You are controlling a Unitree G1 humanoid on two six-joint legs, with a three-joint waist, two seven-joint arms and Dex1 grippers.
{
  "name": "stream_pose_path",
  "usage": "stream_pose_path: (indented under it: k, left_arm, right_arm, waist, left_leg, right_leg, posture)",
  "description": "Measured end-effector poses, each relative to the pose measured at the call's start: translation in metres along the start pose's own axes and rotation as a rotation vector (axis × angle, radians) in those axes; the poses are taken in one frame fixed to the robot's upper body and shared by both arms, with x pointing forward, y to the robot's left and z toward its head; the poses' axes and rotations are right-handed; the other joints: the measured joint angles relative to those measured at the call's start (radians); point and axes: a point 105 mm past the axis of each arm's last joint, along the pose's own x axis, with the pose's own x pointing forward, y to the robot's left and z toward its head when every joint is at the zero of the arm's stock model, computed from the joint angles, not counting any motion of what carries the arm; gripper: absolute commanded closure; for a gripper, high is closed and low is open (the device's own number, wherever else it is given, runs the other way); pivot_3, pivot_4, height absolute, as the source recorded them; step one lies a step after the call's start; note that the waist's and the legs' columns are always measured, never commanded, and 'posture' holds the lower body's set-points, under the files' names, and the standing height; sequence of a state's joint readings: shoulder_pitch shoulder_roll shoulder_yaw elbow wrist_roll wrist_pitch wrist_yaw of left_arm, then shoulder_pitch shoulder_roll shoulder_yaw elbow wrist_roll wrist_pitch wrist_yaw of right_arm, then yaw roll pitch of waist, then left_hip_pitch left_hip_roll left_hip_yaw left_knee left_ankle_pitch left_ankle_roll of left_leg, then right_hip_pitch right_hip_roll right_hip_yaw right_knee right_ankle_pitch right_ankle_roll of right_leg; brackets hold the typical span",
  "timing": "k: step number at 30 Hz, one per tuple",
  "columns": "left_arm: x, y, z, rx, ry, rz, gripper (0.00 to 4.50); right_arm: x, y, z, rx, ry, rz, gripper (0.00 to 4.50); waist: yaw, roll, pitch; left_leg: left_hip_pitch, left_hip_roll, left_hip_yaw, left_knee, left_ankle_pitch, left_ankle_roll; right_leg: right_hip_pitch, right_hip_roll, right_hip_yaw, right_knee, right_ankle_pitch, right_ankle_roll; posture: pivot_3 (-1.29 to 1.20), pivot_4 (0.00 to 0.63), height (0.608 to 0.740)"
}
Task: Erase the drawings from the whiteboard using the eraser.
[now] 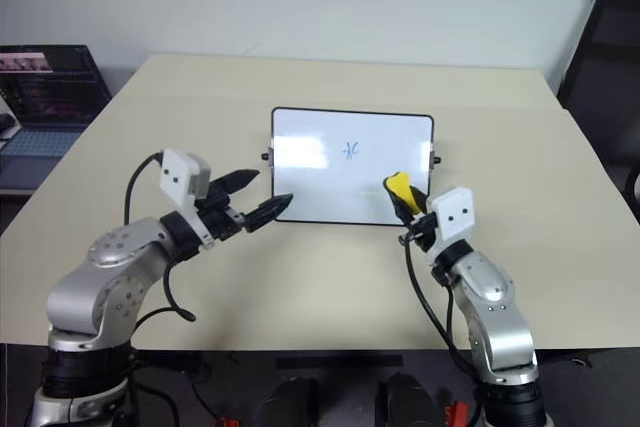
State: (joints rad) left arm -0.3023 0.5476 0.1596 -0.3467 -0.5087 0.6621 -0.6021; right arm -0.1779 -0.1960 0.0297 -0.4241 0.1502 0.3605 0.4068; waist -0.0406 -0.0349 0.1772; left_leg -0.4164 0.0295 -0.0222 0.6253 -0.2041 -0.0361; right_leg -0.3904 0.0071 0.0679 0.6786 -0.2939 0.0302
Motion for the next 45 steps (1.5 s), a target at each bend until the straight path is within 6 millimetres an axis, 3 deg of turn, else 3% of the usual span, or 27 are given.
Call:
stream_pose_path:
  k: [9, 12, 16, 21, 27, 36, 39, 45]
  left_arm:
    - [-0.002, 0.008, -0.011, 0.032, 0.068, 0.009, 0.00]
    - [-0.003, 0.011, -0.014, 0.036, 0.083, 0.007, 0.00]
    - [-0.001, 0.010, -0.014, 0.069, 0.087, -0.018, 0.00]
    - [0.000, 0.005, -0.015, 0.106, 0.094, -0.064, 0.00]
    - [0.001, 0.003, -0.020, 0.111, 0.105, -0.085, 0.00]
    - [0.000, 0.001, -0.023, 0.124, 0.111, -0.101, 0.00]
    - [0.000, 0.001, -0.024, 0.122, 0.113, -0.102, 0.00]
    - [0.002, -0.003, -0.027, 0.114, 0.124, -0.113, 0.00]
  right_arm:
    - [0.036, 0.025, 0.017, -0.202, 0.046, 0.236, 3.66]
    - [0.048, 0.028, 0.013, -0.259, 0.078, 0.249, 3.66]
    - [0.083, 0.009, 0.012, -0.381, 0.139, 0.182, 3.66]
    - [0.110, -0.014, 0.006, -0.438, 0.193, 0.115, 3.66]
    - [0.121, -0.020, -0.004, -0.485, 0.238, 0.115, 3.66]
    - [0.119, 0.021, -0.028, -0.530, 0.294, 0.294, 3.66]
    - [0.125, 0.016, -0.024, -0.555, 0.271, 0.240, 3.66]
    - [0.140, -0.016, 0.001, -0.615, 0.232, 0.091, 3.66]
  waist:
    - [-0.001, 0.000, 0.000]
    - [0.001, 0.000, 0.000]
    - [0.001, 0.000, 0.001]
    - [0.001, 0.000, 0.001]
    - [0.000, 0.001, 0.001]
    - [-0.011, 0.001, 0.001]
    - [-0.013, 0.001, 0.001]
    - [-0.013, 0.001, 0.001]
  left_leg:
    - [0.000, 0.000, -0.001, 0.000, 0.000, 0.000]
    - [0.000, 0.000, 0.000, 0.000, 0.000, 0.000]
    - [0.000, 0.000, 0.000, 0.000, 0.000, 0.000]
    - [-0.001, -0.001, 0.000, 0.000, 0.000, 0.000]
    - [-0.001, 0.000, 0.000, -0.001, 0.000, 0.000]
    - [0.000, 0.000, -0.001, 0.000, 0.000, 0.000]
    - [0.000, 0.000, -0.001, 0.000, 0.000, 0.000]
    - [0.000, 0.000, -0.001, 0.001, 0.000, 0.000]
  right_leg:
    - [0.000, 0.000, -0.001, 0.001, 0.000, -0.001]
    - [0.000, 0.000, -0.001, 0.000, 0.000, -0.001]
    - [0.000, 0.000, -0.002, 0.000, 0.002, -0.005]
    - [0.000, 0.000, -0.002, 0.000, 0.002, -0.005]
    - [-0.001, 0.000, -0.002, 0.000, 0.002, -0.006]
    - [0.000, 0.000, -0.002, 0.002, 0.002, -0.006]
    - [0.000, 0.000, -0.002, 0.002, 0.003, -0.006]
    - [0.000, 0.000, -0.002, 0.002, 0.003, -0.005]
  posture:
    - [0.00, 0.150, 0.740]
    - [0.00, 0.150, 0.740]
    - [0.00, 0.150, 0.740]
    - [0.00, 0.150, 0.740]
    - [0.00, 0.150, 0.740]
    - [0.00, 0.150, 0.740]
    - [0.00, 0.150, 0.740]
    - [0.00, 0.150, 0.740]
